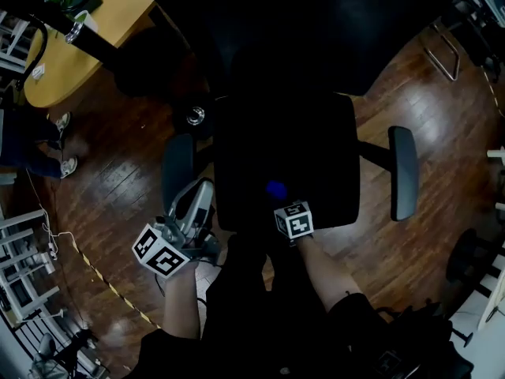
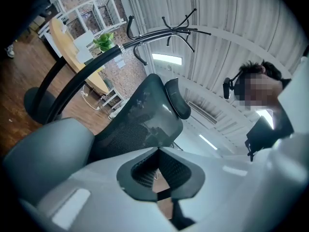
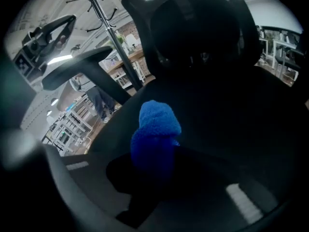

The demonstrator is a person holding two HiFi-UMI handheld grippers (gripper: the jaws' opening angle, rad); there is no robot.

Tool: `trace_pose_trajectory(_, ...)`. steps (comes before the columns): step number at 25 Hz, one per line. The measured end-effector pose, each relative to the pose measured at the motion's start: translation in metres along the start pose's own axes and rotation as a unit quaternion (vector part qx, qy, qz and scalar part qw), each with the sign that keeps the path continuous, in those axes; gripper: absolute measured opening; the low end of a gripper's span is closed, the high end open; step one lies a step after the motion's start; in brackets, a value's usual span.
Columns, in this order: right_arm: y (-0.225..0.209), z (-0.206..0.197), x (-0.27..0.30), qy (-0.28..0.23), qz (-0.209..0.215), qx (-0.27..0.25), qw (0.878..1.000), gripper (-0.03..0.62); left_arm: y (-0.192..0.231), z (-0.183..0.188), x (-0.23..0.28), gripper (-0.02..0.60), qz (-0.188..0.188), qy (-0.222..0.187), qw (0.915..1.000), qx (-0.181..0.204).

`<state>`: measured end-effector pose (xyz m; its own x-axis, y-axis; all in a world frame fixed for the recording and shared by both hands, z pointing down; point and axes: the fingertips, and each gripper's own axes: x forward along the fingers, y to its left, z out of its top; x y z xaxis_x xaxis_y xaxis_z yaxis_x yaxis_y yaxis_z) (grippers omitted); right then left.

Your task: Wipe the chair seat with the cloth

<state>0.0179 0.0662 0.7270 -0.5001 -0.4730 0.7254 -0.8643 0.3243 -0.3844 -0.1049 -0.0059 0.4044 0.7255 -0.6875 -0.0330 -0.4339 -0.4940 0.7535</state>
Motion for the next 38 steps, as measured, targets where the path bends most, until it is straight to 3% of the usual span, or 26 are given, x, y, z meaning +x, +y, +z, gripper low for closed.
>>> trace_pose_trajectory(5, -0.09, -0.012, -0.054, -0.004, -0.086, 0.042, 0.995, 0.035, -0.01, -0.012, 0.019, -0.008, -0.017, 0.021, 0.9996, -0.002)
trace_pose_trajectory(10, -0.174, -0.017, -0.118, -0.028, -0.171, 0.098, 0.98, 0.035, -0.019, -0.024, 0.034, -0.008, -0.031, 0.038, 0.9988, -0.002)
trace_pose_trajectory(21, -0.181, -0.014, -0.124, -0.01, -0.174, 0.067, 0.982, 0.035, -0.022, -0.032, 0.046, -0.008, -0.034, 0.042, 0.9986, -0.002)
trace_pose_trajectory(24, -0.169, 0.02, -0.11, -0.012, -0.155, 0.025, 0.987, 0.035, -0.02, -0.031, 0.047, -0.008, -0.03, 0.031, 0.9991, -0.004)
trace_pose_trajectory(27, -0.154, 0.08, -0.077, -0.037, -0.119, 0.005, 0.992, 0.035, -0.02, -0.026, 0.044, -0.008, -0.031, 0.019, 0.9993, -0.007)
trace_pose_trajectory(32, -0.094, 0.172, -0.001, -0.04, -0.049, -0.04, 0.997, 0.037, -0.005, -0.017, 0.032, -0.008, -0.018, -0.002, 0.9996, -0.021)
trace_pose_trajectory(38, -0.034, 0.219, 0.097, -0.014, 0.016, -0.043, 0.999, 0.037, 0.005, -0.01, 0.034, -0.008, -0.02, -0.016, 0.9988, -0.041)
